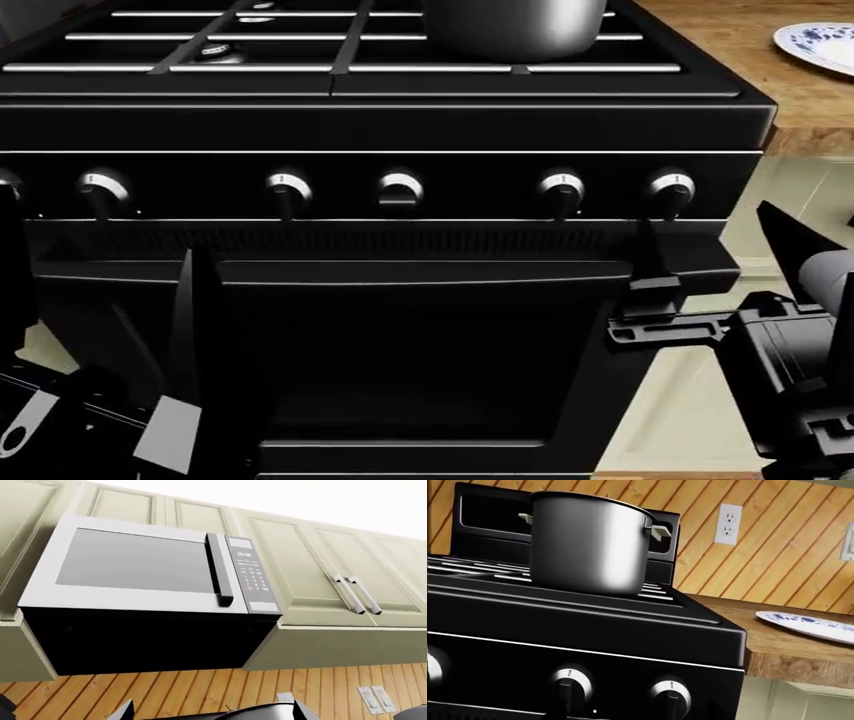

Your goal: Frozen meat rests on a plate on the counter. Retrieve the meat and place it in a pot on a burner. Then turn the burner on.

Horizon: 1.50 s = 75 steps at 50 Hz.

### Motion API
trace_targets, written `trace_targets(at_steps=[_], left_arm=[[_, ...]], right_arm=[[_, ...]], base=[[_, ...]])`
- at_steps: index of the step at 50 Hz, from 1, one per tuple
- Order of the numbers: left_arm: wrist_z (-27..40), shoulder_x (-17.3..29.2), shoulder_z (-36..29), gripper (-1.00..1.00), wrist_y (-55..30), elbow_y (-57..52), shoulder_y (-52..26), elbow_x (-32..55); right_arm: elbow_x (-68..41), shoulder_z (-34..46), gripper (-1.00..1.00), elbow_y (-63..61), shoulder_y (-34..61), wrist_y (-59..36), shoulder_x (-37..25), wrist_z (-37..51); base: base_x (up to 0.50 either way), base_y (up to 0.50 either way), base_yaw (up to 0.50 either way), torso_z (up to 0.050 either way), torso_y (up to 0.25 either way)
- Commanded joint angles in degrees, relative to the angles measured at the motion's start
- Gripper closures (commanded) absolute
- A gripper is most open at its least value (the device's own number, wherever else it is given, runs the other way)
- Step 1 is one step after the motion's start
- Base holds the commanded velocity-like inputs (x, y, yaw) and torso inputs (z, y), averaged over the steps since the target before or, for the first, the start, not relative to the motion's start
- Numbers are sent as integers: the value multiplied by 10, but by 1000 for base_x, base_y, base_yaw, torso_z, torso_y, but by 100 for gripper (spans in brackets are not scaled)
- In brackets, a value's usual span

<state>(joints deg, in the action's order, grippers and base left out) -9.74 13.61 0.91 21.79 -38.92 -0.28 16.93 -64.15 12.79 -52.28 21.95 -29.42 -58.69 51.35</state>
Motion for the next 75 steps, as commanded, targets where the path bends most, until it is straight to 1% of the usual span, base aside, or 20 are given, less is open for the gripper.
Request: trace_targets(at_steps=[1, 8, 13, 16, 18, 24, 28, 31, 38, 55, 65, 75], left_arm=[[3, 2, -2, -100, 8, 1, -1, 1], [7, 4, -6, -100, 3, 4, -4, 2], [9, 4, -7, -100, 4, 5, -4, 0], [13, 3, -3, -100, 5, 7, -8, -2], [16, 3, -2, -100, 3, 9, -11, -1], [19, 3, -4, -100, 4, 16, -14, -5], [20, 3, -5, -100, 5, 18, -15, -5], [20, 3, -8, -100, 7, 19, -13, -5], [21, 3, -10, -100, 11, 25, -14, -8], [24, 8, -16, -100, 15, 30, -13, -5], [28, 11, -17, -100, 15, 32, -15, -4], [31, 13, -18, -100, 16, 36, -17, -4]], right_arm=[[13, -10, -100, 10, 3, 15, 6, 1], [4, 17, -100, 25, 49, -21, 18, -4], [-33, 7, -100, 31, 63, -17, 18, -6], [-34, 21, -100, 28, 88, -44, 14, 0], [-57, 30, -100, 31, 112, -70, 11, 15], [-177, 20, -100, 48, 150, -87, -2, 54], [-227, 27, -100, 54, 176, -104, -8, 66], [-247, 41, -100, 58, 196, -124, -9, 73], [-280, 43, -100, 71, 208, -131, -16, 91], [-259, 54, -100, 106, 232, -145, -4, 108], [-209, 75, -100, 136, 249, -162, 14, 78], [-170, 89, -100, 167, 243, -160, 29, 49]], base=[[0, 0, 0, 0, 0], [0, 0, 0, 0, 0], [0, 0, 0, 0, 0], [0, 0, 0, 0, 0], [0, 0, 0, 0, 0], [0, 0, 0, 0, 0], [0, 0, 0, 0, 0], [0, 0, 0, 0, 0], [0, 0, 0, 0, 0], [0, 0, 0, 0, 0], [0, 0, 0, 0, 0], [0, 0, 0, 0, 0]])
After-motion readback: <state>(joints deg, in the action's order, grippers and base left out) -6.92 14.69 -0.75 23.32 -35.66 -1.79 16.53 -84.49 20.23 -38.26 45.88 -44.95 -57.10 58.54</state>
